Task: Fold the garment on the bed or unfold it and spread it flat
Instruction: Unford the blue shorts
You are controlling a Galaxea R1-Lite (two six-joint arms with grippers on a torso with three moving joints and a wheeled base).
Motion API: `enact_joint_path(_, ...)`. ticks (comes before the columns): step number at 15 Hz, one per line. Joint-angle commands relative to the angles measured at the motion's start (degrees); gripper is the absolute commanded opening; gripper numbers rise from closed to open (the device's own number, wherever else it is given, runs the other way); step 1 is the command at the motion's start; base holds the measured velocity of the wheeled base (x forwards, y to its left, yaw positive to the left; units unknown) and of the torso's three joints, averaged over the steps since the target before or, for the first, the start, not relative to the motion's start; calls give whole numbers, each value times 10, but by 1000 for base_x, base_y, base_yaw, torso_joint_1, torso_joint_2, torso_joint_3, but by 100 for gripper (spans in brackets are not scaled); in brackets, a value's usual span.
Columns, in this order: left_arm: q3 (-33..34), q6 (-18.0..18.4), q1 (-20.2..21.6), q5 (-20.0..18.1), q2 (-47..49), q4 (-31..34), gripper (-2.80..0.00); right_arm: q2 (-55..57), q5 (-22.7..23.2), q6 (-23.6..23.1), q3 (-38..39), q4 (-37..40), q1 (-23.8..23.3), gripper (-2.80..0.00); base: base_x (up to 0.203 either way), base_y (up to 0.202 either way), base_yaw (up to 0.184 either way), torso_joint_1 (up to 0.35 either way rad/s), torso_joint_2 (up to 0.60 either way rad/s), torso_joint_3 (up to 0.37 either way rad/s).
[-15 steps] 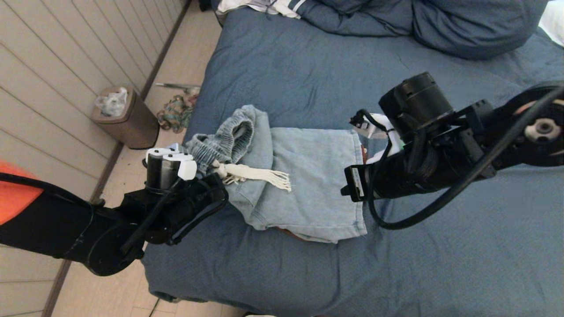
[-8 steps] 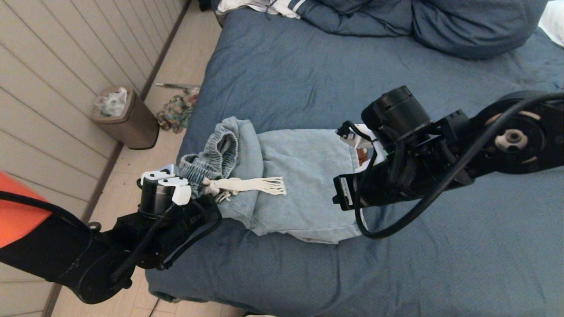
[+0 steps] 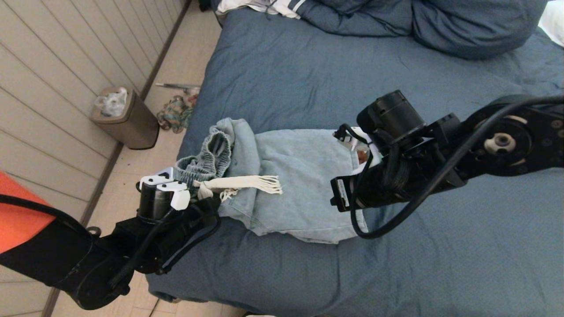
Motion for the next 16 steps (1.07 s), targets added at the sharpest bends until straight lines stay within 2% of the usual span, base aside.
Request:
enact_joint_path(1,14,-1,0,-21,-47,-1,0,1,0,1,0,2,-1,-280,0,0,0,0,0,0)
enact_joint_path(5,26,1,1,-55,-199,38,0,-7,-1,1,-1,-16,0,-280,0,0,0,0,0,0)
enact_joint_path(6,21,1,3,-58,-242,66,0,-11,-1,1,-2,-31,0,-280,0,0,0,0,0,0)
enact_joint_path(8,-22,4,6,-71,-298,173,0,-17,-2,0,-13,-40,-4,-280,0,0,0,0,0,0)
enact_joint_path(10,-58,2,8,-136,-306,233,0,-19,-2,0,-13,-39,-6,-280,0,0,0,0,0,0)
enact_joint_path(14,-49,3,8,-146,-287,235,0,-15,0,0,-20,-45,-6,-280,0,0,0,0,0,0)
enact_joint_path(15,-64,7,8,-146,-269,237,-280,-15,1,-1,-24,-58,-6,-280,0,0,0,0,0,0)
enact_joint_path(16,-81,20,8,-146,-244,243,-280,-15,0,-5,-23,-69,-6,-280,0,0,0,0,0,0)
